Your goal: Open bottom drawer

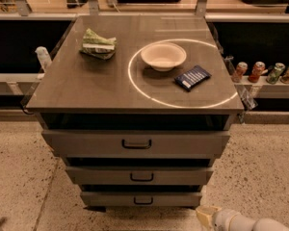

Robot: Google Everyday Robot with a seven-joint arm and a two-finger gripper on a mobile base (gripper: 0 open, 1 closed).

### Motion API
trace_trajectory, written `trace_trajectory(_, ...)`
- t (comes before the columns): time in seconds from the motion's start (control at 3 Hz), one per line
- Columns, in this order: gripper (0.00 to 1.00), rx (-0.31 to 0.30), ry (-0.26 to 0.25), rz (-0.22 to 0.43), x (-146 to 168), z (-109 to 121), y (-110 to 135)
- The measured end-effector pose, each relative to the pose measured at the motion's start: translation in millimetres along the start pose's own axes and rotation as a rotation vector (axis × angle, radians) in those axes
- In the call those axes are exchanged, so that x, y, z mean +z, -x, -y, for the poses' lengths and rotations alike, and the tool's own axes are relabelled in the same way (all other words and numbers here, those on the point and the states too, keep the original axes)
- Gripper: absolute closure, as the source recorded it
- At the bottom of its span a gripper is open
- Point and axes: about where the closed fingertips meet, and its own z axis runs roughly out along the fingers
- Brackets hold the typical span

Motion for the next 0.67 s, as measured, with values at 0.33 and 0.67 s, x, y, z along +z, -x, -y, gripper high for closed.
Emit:
trace_trajectory(0.33, 1.00, 0.016, 0.029, 0.045, 32.9, 12.3, -35.7)
trace_trajectory(0.67, 1.00, -0.003, 0.119, 0.074, 73.9, 18.0, -63.1)
